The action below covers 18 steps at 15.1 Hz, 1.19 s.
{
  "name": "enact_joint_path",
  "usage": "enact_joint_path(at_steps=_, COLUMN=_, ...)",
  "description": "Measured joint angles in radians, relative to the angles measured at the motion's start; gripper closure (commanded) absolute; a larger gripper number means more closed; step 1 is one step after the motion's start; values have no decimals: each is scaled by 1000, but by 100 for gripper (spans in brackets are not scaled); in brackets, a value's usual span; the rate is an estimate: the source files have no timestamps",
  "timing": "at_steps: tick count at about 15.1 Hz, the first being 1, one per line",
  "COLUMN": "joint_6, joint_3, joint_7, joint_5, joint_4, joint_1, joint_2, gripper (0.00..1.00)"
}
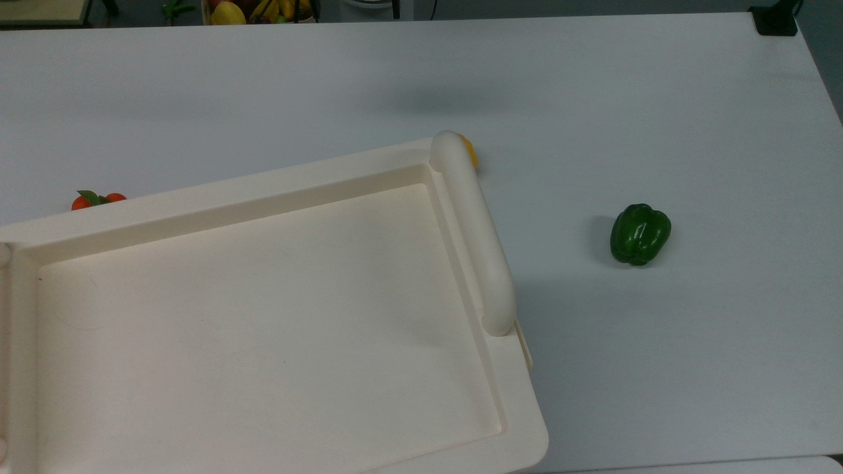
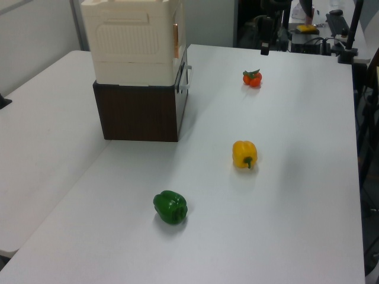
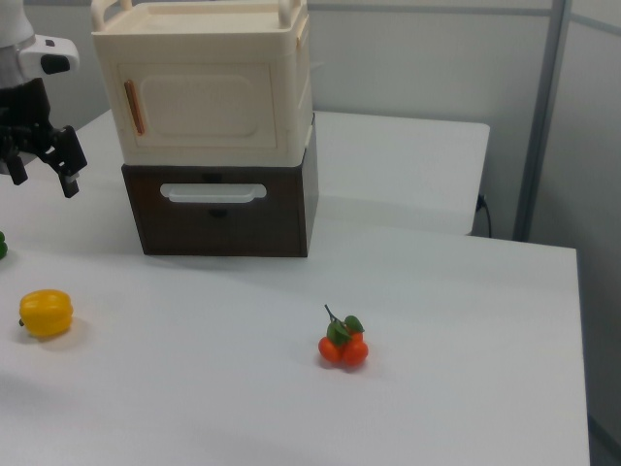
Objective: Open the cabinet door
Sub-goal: 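Move the gripper up toward the cabinet door's orange handle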
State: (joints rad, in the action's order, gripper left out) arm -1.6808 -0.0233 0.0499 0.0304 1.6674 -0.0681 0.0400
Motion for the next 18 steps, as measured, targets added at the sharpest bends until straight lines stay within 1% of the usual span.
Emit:
enact_joint_path(at_steps=13, joint_6=-5, joint_3=-4, joint_7=-7, joint_5=0, joint_4=0, joint_1=-4, joint_2=0, gripper=0)
enact_joint_path(at_steps=15, joint_6=-56, joint_3=-5, joint_7=-30, joint_5=0, joint_4=-2, joint_1=-5, joint_2=0, gripper=0)
enact_joint_path(at_steps=18, joint_6=-176, joint_3=-5, joint_7=-48, joint_5=0, joint_4=-3, joint_1=-6, joint_2=0, gripper=0)
